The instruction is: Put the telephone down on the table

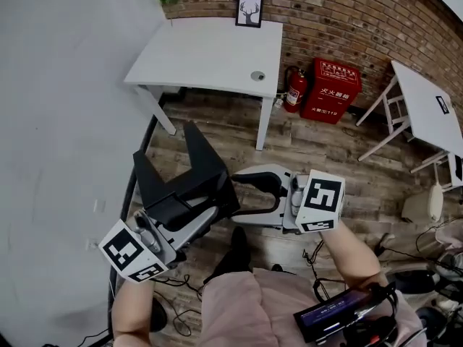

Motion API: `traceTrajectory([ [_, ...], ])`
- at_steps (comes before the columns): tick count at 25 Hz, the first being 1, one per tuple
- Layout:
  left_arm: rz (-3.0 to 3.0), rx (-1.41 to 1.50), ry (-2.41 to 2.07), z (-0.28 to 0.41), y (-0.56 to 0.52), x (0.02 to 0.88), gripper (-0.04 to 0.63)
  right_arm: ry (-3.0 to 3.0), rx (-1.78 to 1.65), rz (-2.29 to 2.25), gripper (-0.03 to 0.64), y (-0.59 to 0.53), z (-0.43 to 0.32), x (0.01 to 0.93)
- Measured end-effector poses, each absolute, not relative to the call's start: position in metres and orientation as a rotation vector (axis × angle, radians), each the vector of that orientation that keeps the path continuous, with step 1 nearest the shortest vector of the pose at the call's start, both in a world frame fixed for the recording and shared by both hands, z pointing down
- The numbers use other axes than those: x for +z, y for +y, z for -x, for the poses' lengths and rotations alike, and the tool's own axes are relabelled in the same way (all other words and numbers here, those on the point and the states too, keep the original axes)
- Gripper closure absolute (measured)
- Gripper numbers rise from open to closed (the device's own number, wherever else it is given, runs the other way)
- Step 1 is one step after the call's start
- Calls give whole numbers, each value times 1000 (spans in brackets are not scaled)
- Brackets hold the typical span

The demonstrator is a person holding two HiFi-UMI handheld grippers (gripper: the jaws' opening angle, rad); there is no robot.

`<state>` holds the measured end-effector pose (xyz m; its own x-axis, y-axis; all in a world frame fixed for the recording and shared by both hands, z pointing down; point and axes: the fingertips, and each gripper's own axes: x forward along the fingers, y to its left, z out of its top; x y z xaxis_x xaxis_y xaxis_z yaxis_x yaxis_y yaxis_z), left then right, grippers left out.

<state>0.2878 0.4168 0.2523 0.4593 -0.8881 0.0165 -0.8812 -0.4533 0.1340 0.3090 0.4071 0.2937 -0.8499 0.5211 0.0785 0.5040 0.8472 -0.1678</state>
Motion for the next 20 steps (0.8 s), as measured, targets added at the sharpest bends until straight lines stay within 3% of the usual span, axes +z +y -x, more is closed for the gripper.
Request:
traceTrajectory([
  [4, -2613, -81, -1455, -268, 401, 250, 434, -2887, 233, 880, 310, 406, -278, 290],
  [14, -2716, -54, -1244, -233, 357, 237, 434, -2895, 245, 891, 423, 373, -228, 276],
  [20, -2743, -55, -1152, -222, 342, 245, 434, -2917, 239, 878, 437, 359, -217, 284],
])
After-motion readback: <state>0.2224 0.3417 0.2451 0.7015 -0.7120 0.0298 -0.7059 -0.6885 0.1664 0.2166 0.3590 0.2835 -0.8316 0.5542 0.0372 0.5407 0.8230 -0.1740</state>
